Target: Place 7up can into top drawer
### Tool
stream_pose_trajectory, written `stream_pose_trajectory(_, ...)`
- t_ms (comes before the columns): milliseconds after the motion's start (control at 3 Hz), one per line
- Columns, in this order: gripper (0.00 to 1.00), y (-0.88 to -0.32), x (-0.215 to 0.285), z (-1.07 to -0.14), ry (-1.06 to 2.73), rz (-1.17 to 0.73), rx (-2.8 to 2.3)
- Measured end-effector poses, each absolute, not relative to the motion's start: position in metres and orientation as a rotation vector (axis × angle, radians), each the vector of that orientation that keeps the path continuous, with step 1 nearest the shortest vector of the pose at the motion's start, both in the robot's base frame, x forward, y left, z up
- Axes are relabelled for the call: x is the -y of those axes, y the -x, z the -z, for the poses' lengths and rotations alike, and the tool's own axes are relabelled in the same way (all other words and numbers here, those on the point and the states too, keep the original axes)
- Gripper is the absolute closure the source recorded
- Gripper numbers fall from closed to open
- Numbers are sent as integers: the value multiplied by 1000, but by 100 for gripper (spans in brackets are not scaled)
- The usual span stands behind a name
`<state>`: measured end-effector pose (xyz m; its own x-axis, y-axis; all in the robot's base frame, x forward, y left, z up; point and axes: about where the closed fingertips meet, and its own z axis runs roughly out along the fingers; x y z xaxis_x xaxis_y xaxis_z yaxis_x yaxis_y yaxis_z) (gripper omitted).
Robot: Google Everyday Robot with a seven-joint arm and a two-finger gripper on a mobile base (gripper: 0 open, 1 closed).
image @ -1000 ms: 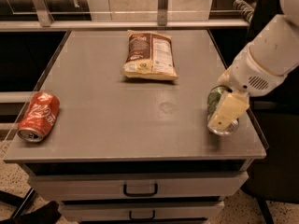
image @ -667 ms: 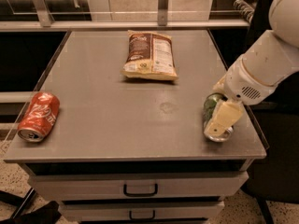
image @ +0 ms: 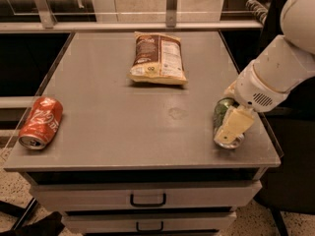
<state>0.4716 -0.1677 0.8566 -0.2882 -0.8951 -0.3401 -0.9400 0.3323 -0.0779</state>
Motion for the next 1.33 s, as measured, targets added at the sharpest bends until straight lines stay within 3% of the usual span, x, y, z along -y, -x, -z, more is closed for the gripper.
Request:
stream_pose_trajectory(1000, 12, -472, 168, -857, 1636, -195, -2280)
stream_pose_trajectory(1333, 0, -472, 168, -857, 1636, -195, -2280)
